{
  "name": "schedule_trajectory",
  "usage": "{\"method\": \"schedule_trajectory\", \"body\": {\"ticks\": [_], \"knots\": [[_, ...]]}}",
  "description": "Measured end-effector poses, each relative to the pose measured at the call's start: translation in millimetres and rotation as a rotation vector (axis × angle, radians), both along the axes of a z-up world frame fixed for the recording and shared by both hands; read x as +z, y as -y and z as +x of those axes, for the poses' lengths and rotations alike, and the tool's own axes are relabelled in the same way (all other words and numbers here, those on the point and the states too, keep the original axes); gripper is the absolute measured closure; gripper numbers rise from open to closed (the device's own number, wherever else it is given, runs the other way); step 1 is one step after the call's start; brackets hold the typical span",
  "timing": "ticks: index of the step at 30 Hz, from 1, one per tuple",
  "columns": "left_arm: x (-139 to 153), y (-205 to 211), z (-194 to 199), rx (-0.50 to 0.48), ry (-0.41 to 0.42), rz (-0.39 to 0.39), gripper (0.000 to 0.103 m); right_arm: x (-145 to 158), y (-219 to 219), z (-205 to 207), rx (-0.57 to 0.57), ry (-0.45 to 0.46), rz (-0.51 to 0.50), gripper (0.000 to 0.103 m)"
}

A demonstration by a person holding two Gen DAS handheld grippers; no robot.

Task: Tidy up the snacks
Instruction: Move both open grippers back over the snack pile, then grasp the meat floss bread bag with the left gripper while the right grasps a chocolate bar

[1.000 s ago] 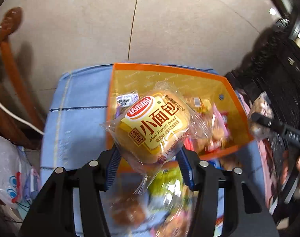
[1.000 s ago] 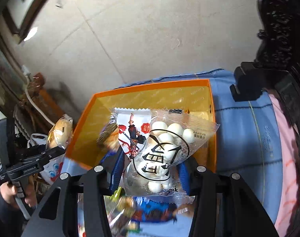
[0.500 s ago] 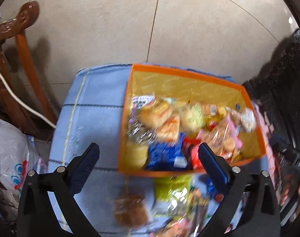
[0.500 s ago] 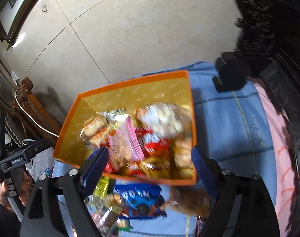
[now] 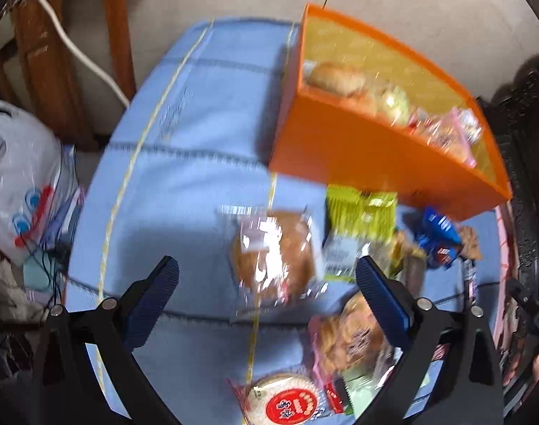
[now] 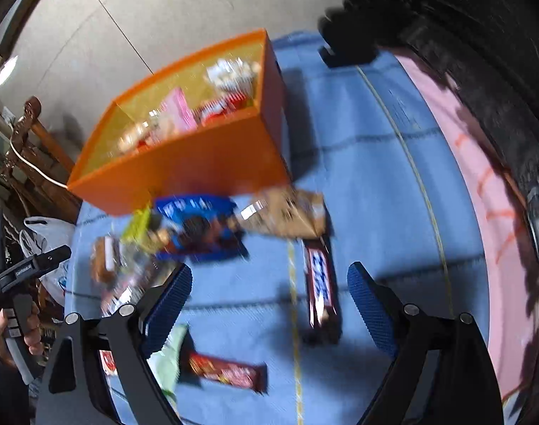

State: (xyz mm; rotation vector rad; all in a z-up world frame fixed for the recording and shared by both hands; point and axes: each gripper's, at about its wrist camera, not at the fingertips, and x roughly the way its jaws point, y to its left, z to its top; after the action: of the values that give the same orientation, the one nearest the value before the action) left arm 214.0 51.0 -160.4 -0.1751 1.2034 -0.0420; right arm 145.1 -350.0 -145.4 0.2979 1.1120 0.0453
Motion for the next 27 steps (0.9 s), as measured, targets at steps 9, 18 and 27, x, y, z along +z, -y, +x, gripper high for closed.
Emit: {"method": "schedule_trajectory", "body": {"ticks": [9,18,27], "knots": [[-39.1,15.4,9.4,0.042,-0.08,0.057,0.005,-22.2,13.8,-14.7,-0.016,-0.058,0.019,0.013],[-77.4,20.9,32.0,0.102,-0.175,0.11,0.011,-35.6,15.4,2.0,0.0,-0.092,-0.029,0.013],[-76.7,11.3,19.4,0.068,-0.148,0.125,0.031,-78.7,-10.1,25.3,0.084,-0.171,-0.241,0.027]]}}
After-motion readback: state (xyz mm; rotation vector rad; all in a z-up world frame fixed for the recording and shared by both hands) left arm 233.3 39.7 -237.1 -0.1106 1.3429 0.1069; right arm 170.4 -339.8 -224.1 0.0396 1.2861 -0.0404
